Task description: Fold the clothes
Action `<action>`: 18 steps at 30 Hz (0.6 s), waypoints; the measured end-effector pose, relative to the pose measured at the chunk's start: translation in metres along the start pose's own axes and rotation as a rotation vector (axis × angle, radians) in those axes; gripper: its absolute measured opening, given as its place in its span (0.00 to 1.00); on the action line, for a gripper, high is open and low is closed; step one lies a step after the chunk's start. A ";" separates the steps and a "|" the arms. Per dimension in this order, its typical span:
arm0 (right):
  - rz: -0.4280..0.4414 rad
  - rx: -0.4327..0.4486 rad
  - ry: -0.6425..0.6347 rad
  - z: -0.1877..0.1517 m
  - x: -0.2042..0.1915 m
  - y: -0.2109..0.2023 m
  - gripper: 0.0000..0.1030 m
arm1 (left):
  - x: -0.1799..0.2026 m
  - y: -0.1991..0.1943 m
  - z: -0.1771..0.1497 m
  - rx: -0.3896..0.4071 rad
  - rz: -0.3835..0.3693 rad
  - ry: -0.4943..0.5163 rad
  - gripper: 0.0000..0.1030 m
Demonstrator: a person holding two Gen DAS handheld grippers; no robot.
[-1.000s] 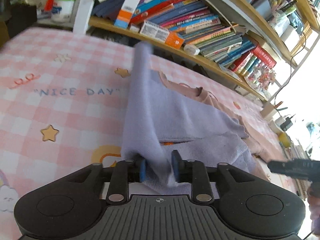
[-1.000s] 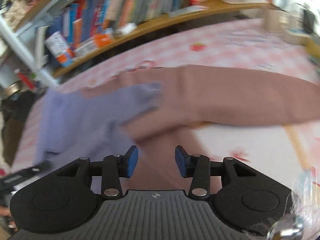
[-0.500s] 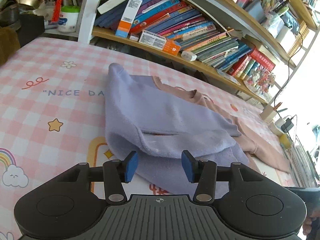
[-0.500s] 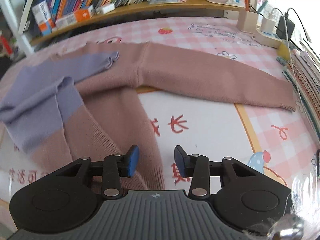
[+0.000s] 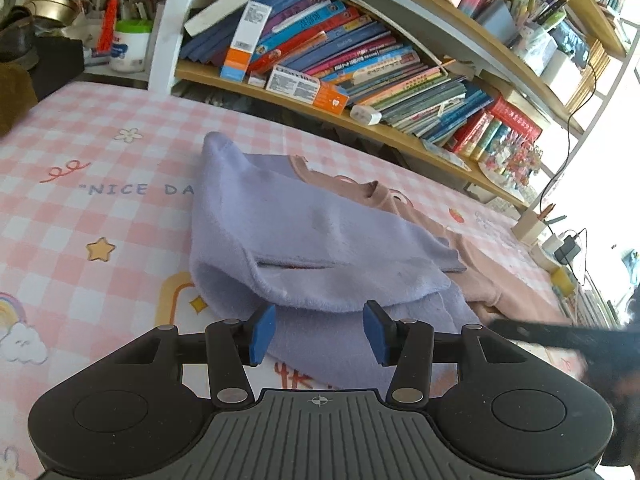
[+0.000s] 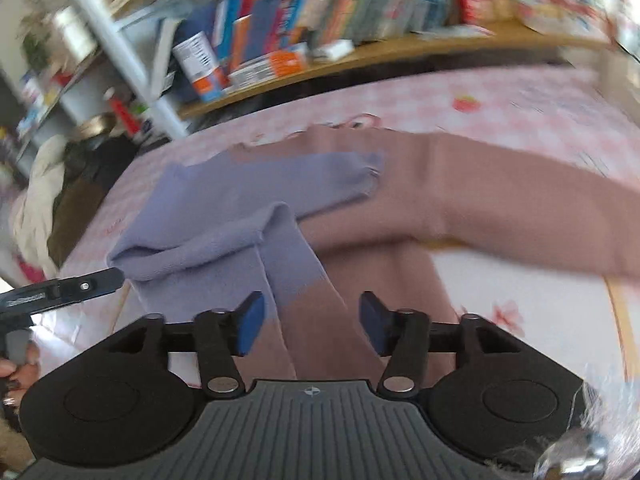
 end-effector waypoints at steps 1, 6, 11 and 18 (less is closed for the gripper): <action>0.003 -0.010 -0.013 0.005 -0.002 0.008 0.53 | -0.001 -0.005 -0.002 0.007 0.006 -0.003 0.47; 0.132 -0.147 -0.033 0.013 -0.010 0.043 0.07 | -0.021 -0.035 -0.011 0.057 0.064 -0.068 0.46; 0.445 -0.282 -0.285 -0.016 -0.065 0.018 0.07 | -0.028 -0.049 -0.008 0.096 0.075 -0.071 0.46; 0.438 -0.315 -0.225 -0.042 -0.056 -0.001 0.40 | 0.015 -0.025 0.009 0.080 0.019 0.097 0.46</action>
Point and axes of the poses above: each gripper's, at about its wrist camera, not at the fingertips, and y roughly the way its jaws point, x to its right, z to its top, the point moved 2 cm from there along y, roughly the way its jaws point, and after that the axes turned 5 degrees about -x, right-handed, at the moved point
